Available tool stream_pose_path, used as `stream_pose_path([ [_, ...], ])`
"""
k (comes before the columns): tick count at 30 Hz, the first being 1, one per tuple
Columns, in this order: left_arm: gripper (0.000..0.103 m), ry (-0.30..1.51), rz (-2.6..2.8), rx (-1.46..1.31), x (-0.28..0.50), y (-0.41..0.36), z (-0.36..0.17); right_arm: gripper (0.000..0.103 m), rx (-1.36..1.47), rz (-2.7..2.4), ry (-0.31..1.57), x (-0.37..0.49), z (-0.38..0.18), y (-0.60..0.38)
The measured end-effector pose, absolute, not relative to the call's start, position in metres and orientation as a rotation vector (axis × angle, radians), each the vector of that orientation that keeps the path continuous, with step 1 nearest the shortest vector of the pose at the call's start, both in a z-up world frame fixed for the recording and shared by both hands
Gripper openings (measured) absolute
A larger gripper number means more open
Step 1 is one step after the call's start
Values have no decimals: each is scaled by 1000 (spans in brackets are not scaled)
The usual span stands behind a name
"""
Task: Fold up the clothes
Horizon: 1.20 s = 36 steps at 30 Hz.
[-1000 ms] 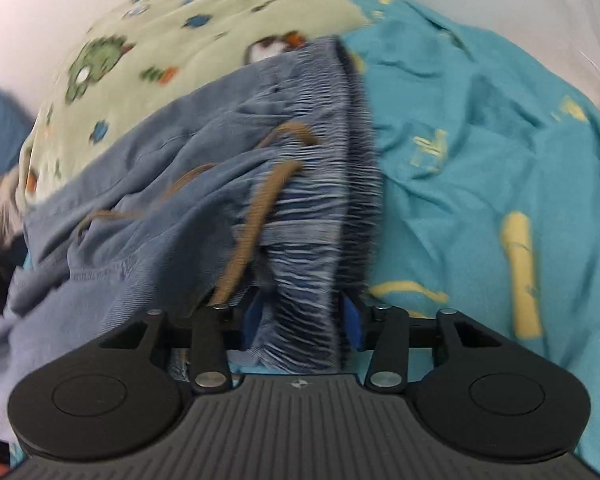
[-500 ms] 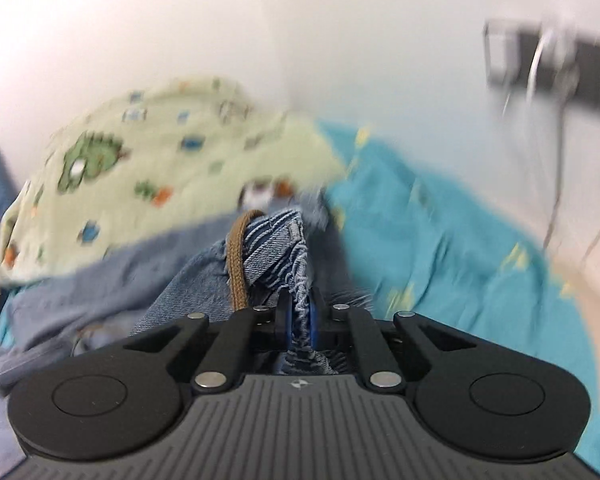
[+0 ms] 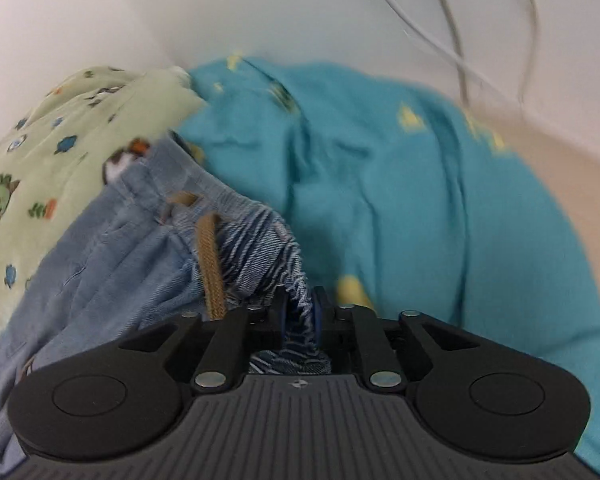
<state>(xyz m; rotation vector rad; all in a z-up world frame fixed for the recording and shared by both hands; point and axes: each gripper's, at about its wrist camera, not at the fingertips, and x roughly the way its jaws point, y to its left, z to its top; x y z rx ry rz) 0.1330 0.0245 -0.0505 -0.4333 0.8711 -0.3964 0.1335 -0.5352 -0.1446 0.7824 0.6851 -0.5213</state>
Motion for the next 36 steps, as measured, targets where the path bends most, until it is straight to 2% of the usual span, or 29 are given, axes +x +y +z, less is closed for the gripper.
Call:
stream_pose_path([
  [3, 50, 870, -382, -447, 131, 31, -50, 24, 785, -549, 666, 126, -131, -529],
  [5, 50, 862, -377, -451, 126, 33, -47, 28, 777, -562, 634, 118, -118, -520],
  [7, 50, 853, -374, -454, 122, 35, -44, 39, 761, -558, 592, 112, -107, -510],
  [11, 51, 846, -376, -453, 119, 33, -41, 46, 769, -498, 528, 111, -94, -500],
  [13, 51, 850, -377, -453, 119, 33, -42, 61, 827, -434, 531, 119, -98, -499],
  [21, 53, 896, -388, -571, 131, 41, -52, 63, 909, -417, 621, 159, -132, -495],
  [23, 53, 915, -381, -604, 135, 44, -56, 57, 880, -435, 623, 165, -134, -489],
  [25, 53, 934, -371, -633, 138, 47, -60, 31, 846, -434, 629, 168, -134, -486],
  [28, 53, 939, -349, -645, 140, 51, -63, 11, 829, -402, 614, 167, -129, -487],
  [34, 53, 941, -306, -672, 141, 61, -66, 7, 719, -338, 429, 152, -79, -466],
  [36, 53, 941, -298, -701, 140, 66, -66, 6, 722, -349, 451, 147, -81, -466],
])
